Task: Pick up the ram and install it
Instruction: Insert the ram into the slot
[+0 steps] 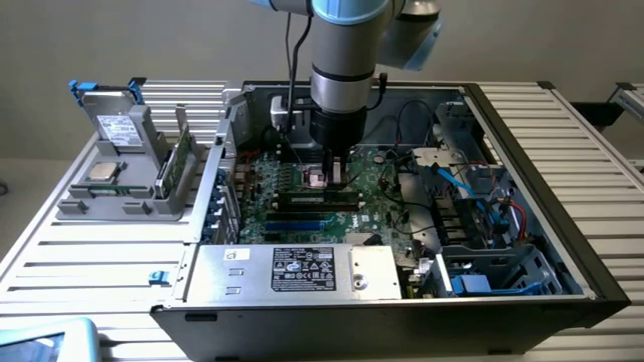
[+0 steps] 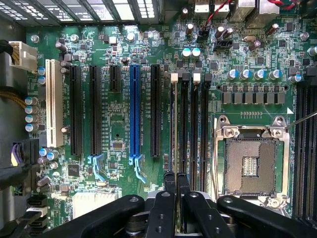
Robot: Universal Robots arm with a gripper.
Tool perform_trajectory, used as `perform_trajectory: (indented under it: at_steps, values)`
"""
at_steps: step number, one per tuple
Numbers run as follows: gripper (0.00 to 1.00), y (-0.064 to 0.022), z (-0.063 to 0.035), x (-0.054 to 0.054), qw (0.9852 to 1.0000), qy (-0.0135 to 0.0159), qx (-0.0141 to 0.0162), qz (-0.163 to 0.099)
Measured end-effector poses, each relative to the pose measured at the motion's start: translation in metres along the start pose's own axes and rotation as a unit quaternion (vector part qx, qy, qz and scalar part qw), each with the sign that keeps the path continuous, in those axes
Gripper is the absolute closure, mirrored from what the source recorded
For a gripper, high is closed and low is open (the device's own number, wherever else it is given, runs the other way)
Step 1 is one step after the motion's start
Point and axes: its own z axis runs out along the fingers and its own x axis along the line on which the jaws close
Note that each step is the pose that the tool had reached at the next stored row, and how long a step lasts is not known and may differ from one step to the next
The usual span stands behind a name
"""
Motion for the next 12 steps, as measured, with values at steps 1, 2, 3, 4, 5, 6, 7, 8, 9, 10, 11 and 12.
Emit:
perform_trajectory:
  at_steps: [1,2,3,4,5,6,7,8,9,10,11,12]
  values:
    - [0.87,0.0002,0.0001,-0.0001,1.0,-0.0001,0.0006,0.0]
    - [0.87,0.0005,0.0002,-0.0001,1.0,-0.0001,0.0014,0.0]
    - [0.87,0.0008,0.0002,-0.0001,1.0,-0.0001,0.0022,0.0]
    - [0.87,0.0009,0.0003,-0.0001,1.0,-0.0001,0.0029,0.0]
    - [0.87,0.0008,0.0003,0.0,1.0,-0.0001,0.0034,0.0]
    - [0.87,0.0009,0.0004,0.0,1.0,-0.0001,0.0038,0.0]
    - [0.87,0.0009,0.0006,0.0,1.0,-0.0001,0.0039,0.0]
    - [0.87,0.0011,0.0008,0.0,1.0,-0.0001,0.004,0.0]
    - [0.87,0.0012,0.001,0.0,1.0,0.0,0.004,0.0]
    - [0.87,0.0014,0.0012,0.0,1.0,-0.0001,0.004,0.0]
    - [0.87,0.0016,0.0015,-0.0001,1.0,-0.0001,0.004,0.0]
    - [0.87,0.0015,0.0018,-0.0001,1.0,-0.0001,0.004,0.0]
